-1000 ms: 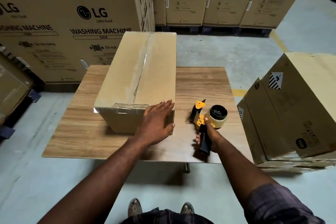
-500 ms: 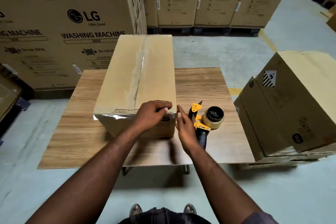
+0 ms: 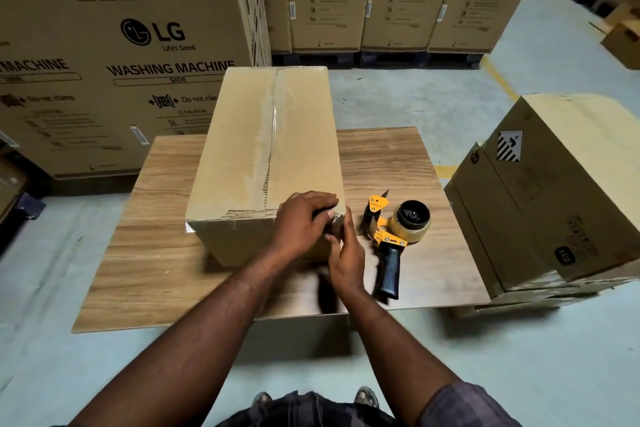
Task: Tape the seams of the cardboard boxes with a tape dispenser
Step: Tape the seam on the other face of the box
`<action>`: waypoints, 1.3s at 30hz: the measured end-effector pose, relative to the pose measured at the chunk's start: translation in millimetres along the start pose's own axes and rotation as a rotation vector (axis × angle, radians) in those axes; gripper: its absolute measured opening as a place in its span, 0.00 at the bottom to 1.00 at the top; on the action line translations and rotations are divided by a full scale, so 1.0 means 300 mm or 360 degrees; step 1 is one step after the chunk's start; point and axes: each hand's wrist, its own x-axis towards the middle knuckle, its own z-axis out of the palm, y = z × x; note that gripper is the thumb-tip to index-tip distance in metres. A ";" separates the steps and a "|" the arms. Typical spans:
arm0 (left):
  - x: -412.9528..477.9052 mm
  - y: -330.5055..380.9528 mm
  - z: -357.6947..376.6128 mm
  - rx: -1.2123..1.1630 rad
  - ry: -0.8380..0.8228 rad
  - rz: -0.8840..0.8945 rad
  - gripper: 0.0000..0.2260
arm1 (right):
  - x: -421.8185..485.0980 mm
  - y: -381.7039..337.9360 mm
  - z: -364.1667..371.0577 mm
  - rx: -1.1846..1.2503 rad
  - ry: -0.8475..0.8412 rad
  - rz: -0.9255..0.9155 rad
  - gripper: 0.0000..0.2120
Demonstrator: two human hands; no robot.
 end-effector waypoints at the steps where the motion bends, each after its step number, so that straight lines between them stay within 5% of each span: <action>1: -0.002 0.001 -0.001 0.0007 -0.0007 0.0001 0.14 | 0.000 0.016 -0.014 -0.0066 -0.0071 -0.0027 0.34; 6: 0.006 0.000 -0.017 0.0134 -0.0008 0.0104 0.13 | 0.014 -0.002 -0.110 0.0112 -0.0258 0.0020 0.42; 8: 0.019 -0.012 -0.028 0.0243 0.0012 0.0170 0.09 | 0.023 -0.075 -0.156 0.0315 -0.0176 -0.0052 0.35; 12: 0.009 -0.045 -0.030 0.0388 0.0061 0.0333 0.09 | 0.091 -0.166 -0.183 0.0034 -0.0234 -0.0360 0.19; 17: -0.009 -0.088 -0.007 0.0355 0.0113 0.0455 0.13 | 0.122 -0.091 -0.164 -0.0428 -0.0319 -0.0769 0.22; 23: -0.022 -0.107 -0.025 0.0336 -0.0063 0.0495 0.24 | 0.129 -0.072 -0.169 -0.0608 -0.0354 -0.0902 0.27; 29: -0.046 -0.143 -0.101 0.0446 0.0288 0.0383 0.09 | 0.146 -0.137 -0.156 -0.0690 -0.0330 -0.1164 0.20; 39: -0.104 -0.203 -0.165 0.0533 0.0133 0.0285 0.20 | 0.126 -0.126 -0.128 -0.0774 -0.0245 -0.1326 0.18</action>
